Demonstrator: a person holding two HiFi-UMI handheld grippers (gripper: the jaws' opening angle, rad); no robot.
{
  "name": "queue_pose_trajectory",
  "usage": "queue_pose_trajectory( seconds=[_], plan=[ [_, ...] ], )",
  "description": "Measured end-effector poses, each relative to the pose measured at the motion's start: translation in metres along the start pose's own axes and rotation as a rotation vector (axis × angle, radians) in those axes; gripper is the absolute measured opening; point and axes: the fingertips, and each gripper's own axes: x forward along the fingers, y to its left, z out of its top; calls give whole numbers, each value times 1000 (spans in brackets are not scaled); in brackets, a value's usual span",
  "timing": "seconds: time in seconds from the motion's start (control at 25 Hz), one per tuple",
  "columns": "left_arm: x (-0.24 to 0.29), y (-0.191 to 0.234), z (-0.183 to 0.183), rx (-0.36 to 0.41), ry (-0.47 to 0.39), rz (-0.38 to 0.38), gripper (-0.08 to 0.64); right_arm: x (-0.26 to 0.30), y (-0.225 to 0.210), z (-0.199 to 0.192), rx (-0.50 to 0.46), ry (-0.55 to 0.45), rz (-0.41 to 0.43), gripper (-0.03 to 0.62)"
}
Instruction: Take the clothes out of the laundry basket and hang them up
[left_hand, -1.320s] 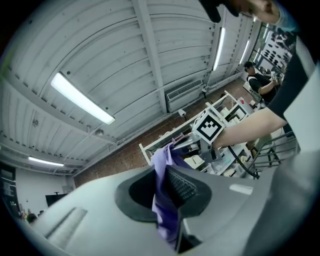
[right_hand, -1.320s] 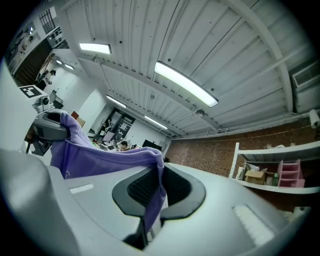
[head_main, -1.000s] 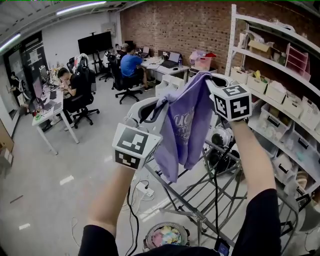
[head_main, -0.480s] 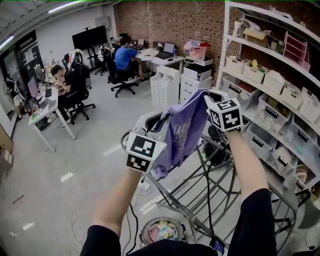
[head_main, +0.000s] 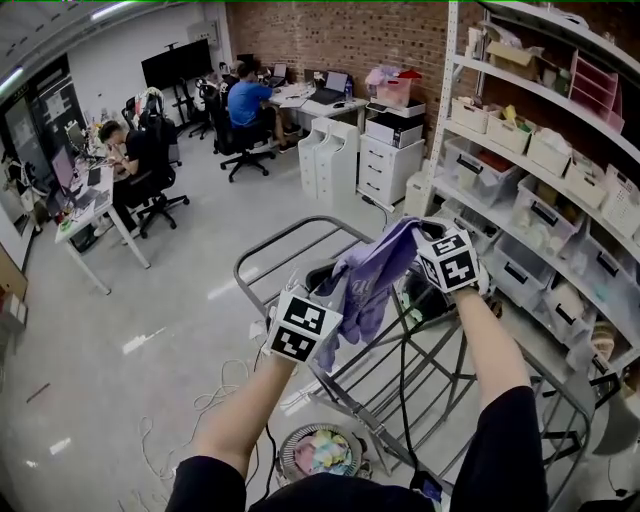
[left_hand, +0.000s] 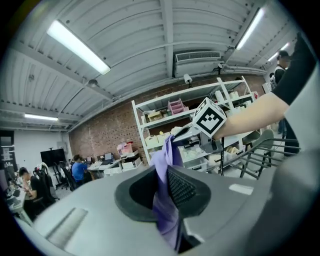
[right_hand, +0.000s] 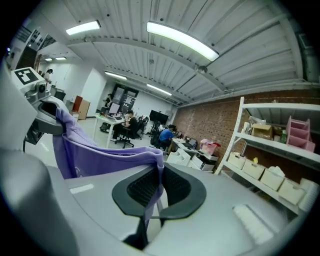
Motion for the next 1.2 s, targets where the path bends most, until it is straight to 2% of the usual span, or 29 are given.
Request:
queue_pose_trajectory(
  seconds=[0.2, 0.4, 0.68, 0.88, 1.04, 1.2],
  plan=[
    [-6, -46, -14, -40, -12, -78, 35, -25, -1, -41, 44, 0, 24, 25],
    [-6, -105, -30, -28, 13, -185, 35, -54, -4, -88, 65, 50, 29, 25],
    [6, -195, -76, -19, 134, -333, 35, -80, -2, -172, 76, 187, 43, 25],
    [13, -234, -116, 19, 277, -411, 35, -87, 14, -220, 7, 276, 81, 25],
    [19, -250, -146, 28, 394, -439, 36, -86, 30, -243, -24, 312, 126, 26],
    [20, -259, -163, 8, 471, -444, 36, -89, 39, -262, -57, 375, 161, 39]
  ],
)
